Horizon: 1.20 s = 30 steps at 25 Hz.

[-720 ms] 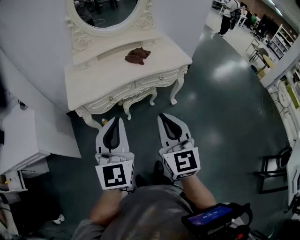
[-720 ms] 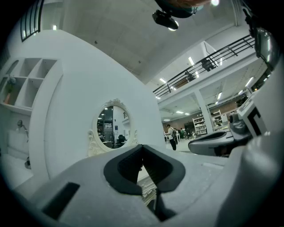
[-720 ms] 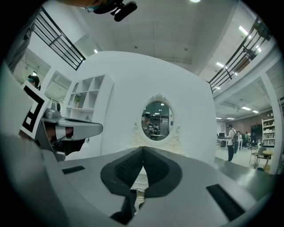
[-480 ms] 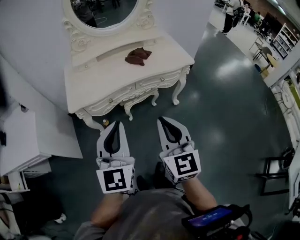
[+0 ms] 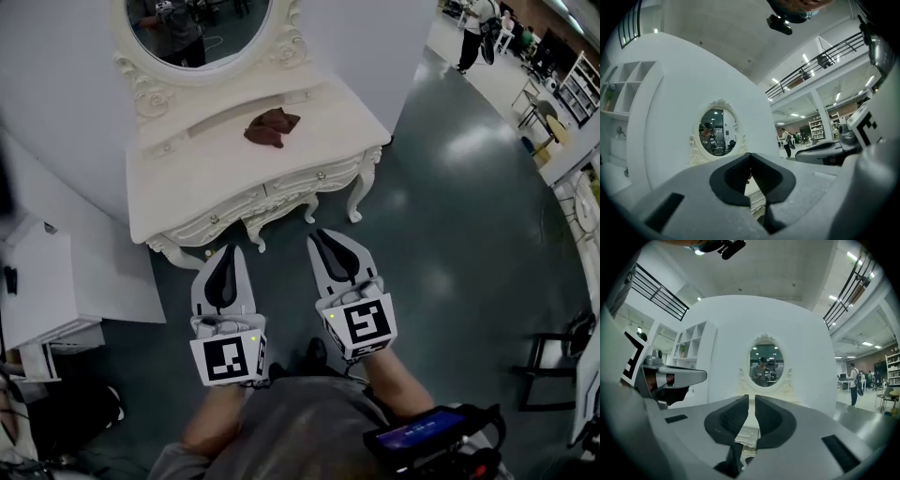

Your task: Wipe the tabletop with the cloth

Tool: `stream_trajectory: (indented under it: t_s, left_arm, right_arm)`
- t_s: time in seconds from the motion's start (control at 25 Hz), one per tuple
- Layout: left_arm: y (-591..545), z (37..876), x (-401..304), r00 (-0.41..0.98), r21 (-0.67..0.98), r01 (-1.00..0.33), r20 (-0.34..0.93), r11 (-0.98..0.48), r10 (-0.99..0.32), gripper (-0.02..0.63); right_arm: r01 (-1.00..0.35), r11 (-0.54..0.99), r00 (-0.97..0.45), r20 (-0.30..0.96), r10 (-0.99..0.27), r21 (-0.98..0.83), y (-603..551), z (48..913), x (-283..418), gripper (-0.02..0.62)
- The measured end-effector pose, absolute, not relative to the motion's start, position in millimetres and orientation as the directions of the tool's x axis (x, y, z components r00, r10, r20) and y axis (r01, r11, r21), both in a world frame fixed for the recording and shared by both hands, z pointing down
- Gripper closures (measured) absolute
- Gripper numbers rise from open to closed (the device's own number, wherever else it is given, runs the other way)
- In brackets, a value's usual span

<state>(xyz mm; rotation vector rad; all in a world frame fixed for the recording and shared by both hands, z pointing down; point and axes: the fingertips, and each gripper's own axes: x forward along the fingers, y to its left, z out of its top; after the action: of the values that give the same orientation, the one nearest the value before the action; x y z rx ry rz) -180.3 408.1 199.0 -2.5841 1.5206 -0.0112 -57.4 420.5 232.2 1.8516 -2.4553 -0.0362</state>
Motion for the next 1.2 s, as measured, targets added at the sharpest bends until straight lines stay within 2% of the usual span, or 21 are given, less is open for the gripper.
stream_trajectory:
  t_s: [0.28,0.84,1.2]
  left_arm:
    - [382.6,189.5,-155.2,0.447,-0.138,-0.891,-0.092,-0.434,-0.89,0.592]
    - [296.5,210.4,-147.8,0.401,-0.119,-0.913,-0.067,-0.391,-0.914,0.592]
    - [195.2,240.5,-152.2,0.398,-0.107,-0.912,0.005,-0.396,-0.917,0.592]
  right_arm:
    - [-0.95,0.302,-0.301,0.024,-0.953,0.077,390.0,225.3,-26.2,0.577]
    - [-0.94,0.332,-0.328,0.054,-0.943,0.081,301.8,244.4,-7.1,0.577]
    - [-0.953,0.294,-0.287,0.106,-0.952,0.067,195.9,263.8,12.0,0.577]
